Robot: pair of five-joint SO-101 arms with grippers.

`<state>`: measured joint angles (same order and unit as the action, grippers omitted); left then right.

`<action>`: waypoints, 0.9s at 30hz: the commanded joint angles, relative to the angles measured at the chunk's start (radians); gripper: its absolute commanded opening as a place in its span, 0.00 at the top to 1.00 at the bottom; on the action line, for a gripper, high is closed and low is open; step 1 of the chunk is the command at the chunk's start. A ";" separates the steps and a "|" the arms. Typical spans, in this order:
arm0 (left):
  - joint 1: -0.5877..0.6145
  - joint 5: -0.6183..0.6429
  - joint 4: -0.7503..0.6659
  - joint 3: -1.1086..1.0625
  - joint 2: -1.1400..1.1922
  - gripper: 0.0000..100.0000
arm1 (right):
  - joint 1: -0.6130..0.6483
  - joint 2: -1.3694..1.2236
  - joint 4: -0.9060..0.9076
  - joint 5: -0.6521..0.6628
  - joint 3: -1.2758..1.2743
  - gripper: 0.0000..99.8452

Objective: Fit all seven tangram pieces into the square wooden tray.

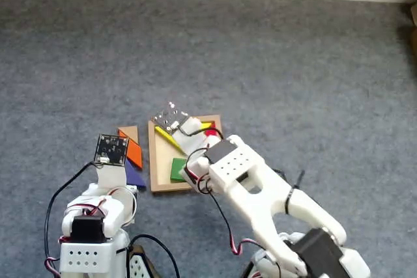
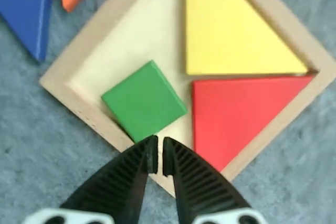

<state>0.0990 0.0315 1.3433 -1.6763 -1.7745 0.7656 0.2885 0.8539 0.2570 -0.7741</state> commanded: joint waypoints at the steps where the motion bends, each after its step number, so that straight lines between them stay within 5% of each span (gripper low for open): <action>1: -0.001 0.005 0.003 -0.021 -0.047 0.93 | 0.015 0.067 -0.062 -0.015 0.028 0.97; 7: -0.001 0.005 0.003 -0.021 -0.047 0.93 | 0.039 -0.001 -0.263 -0.189 -0.022 0.97; 27: -0.001 0.005 0.003 -0.021 -0.047 0.93 | -0.010 -0.200 -0.320 -0.193 -0.002 0.97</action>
<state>0.0990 0.0315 1.3433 -1.6763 -1.7745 0.7963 0.1089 0.5455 0.0698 -0.8032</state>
